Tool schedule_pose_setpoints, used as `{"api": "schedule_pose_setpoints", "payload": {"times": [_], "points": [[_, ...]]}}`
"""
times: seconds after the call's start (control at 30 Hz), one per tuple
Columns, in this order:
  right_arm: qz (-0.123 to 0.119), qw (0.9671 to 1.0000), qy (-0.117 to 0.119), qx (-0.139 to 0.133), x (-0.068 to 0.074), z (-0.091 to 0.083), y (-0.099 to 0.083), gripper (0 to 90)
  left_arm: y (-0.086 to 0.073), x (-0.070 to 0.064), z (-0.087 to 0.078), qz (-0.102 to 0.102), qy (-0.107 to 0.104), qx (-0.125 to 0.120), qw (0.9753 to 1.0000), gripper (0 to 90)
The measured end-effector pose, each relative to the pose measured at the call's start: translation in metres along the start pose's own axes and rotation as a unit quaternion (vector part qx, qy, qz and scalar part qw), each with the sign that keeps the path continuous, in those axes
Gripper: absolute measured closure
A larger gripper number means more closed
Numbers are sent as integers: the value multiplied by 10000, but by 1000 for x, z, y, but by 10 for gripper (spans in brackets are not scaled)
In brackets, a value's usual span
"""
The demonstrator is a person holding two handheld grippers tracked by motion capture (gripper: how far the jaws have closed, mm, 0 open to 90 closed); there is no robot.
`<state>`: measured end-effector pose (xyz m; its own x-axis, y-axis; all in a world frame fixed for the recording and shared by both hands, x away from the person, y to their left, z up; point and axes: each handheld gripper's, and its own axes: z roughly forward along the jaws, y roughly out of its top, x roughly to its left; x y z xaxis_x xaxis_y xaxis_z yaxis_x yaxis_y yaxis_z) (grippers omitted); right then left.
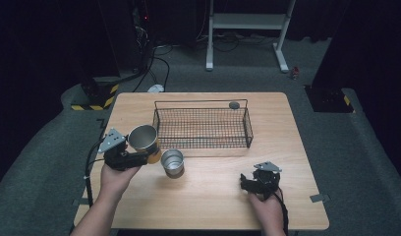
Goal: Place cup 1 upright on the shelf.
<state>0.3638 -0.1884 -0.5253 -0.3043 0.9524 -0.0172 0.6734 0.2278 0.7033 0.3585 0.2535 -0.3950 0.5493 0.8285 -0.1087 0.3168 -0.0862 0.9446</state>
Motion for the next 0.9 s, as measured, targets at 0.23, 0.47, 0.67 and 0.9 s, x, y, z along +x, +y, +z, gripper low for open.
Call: {"api": "schedule_pose_setpoints", "payload": {"times": [0.23, 0.47, 0.67, 0.9], "points": [[-15, 10000, 0, -5, 0, 0, 0, 115, 7, -1, 17, 41, -36, -109, 9999, 137], [-20, 10000, -1, -8, 0, 0, 0, 116, 15, 5, 30, -3, -38, -131, 9999, 137], [-17, 10000, 3, -7, 1, -1, -1, 116, 25, 4, 40, 135, 19, -150, 9998, 137], [-42, 10000, 18, -9, 0, 0, -1, 115, 30, 7, 50, 140, 29, -184, 9997, 137]]}}
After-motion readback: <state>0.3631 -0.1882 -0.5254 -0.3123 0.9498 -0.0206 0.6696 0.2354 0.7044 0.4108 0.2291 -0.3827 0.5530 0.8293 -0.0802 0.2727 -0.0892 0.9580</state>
